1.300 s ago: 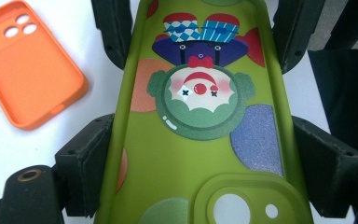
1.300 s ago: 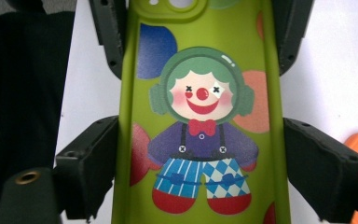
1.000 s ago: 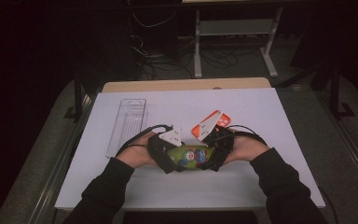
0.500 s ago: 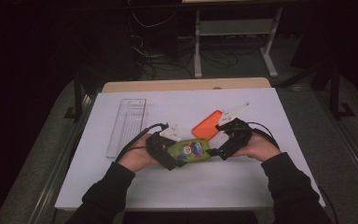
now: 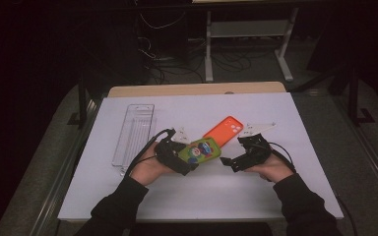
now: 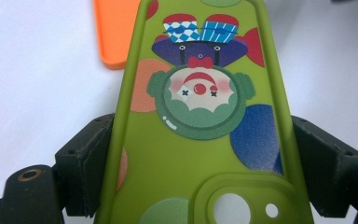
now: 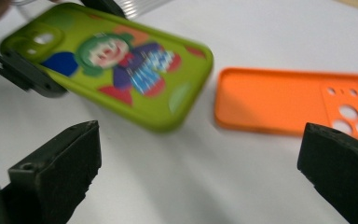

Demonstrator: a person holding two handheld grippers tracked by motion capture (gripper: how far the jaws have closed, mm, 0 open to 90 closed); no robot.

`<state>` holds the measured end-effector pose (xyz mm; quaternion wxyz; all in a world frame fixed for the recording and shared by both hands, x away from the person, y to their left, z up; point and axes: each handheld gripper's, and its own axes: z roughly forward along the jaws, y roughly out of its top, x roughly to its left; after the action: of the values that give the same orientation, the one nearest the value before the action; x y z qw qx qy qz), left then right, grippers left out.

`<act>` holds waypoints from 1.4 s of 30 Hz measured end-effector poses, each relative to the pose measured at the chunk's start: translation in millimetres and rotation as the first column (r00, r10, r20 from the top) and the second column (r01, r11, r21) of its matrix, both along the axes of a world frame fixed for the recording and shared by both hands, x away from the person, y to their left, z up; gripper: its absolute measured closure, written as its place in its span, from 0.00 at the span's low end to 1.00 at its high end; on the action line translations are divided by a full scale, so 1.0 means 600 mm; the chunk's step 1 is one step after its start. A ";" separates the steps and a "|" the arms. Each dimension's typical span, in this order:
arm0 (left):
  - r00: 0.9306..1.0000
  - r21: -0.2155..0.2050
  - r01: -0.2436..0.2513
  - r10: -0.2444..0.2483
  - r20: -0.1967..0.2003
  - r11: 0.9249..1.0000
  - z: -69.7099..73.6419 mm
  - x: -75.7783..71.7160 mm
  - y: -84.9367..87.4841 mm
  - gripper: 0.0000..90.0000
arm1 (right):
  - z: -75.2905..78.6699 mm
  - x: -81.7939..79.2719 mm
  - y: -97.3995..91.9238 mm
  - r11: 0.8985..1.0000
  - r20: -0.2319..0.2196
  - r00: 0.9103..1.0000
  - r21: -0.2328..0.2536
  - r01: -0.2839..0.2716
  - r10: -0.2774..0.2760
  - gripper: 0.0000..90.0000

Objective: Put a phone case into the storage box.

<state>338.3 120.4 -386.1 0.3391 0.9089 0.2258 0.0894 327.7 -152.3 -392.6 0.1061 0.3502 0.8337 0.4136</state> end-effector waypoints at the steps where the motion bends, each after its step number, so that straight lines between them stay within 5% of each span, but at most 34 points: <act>1: 1.000 0.010 -0.004 0.004 -0.004 1.000 0.002 0.001 0.002 0.17 | -0.004 -0.003 -0.001 0.999 -0.004 1.000 0.010 0.030 -0.030 0.00; 8: 0.999 -0.007 -0.051 0.051 0.006 0.999 0.008 0.001 0.005 0.17 | -0.026 -0.023 0.001 0.990 0.034 0.990 0.033 0.134 -0.135 0.00; 16: 0.998 -0.025 -0.060 0.060 -0.010 0.998 0.007 0.004 0.005 0.17 | -0.046 -0.024 0.021 0.994 0.035 0.994 0.002 0.108 -0.108 0.00; 27: 0.998 -0.032 -0.065 0.064 -0.025 0.997 0.008 0.006 0.010 0.17 | -0.050 -0.030 0.032 0.990 0.159 0.985 -0.108 0.086 -0.068 0.00; 35: 0.998 -0.039 -0.058 0.057 -0.029 0.998 0.007 0.007 0.011 0.17 | -0.052 -0.039 0.045 0.977 0.247 0.968 -0.197 0.084 -0.033 0.00; 42: 0.998 -0.042 -0.058 0.056 -0.032 0.997 0.008 0.007 0.011 0.17 | -0.050 -0.045 0.050 0.953 0.341 0.940 -0.289 0.089 0.016 0.00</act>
<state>342.2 126.8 -381.5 0.3524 0.8958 0.2587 0.0803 300.5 -122.5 -422.9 0.3078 0.2690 0.8493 0.3340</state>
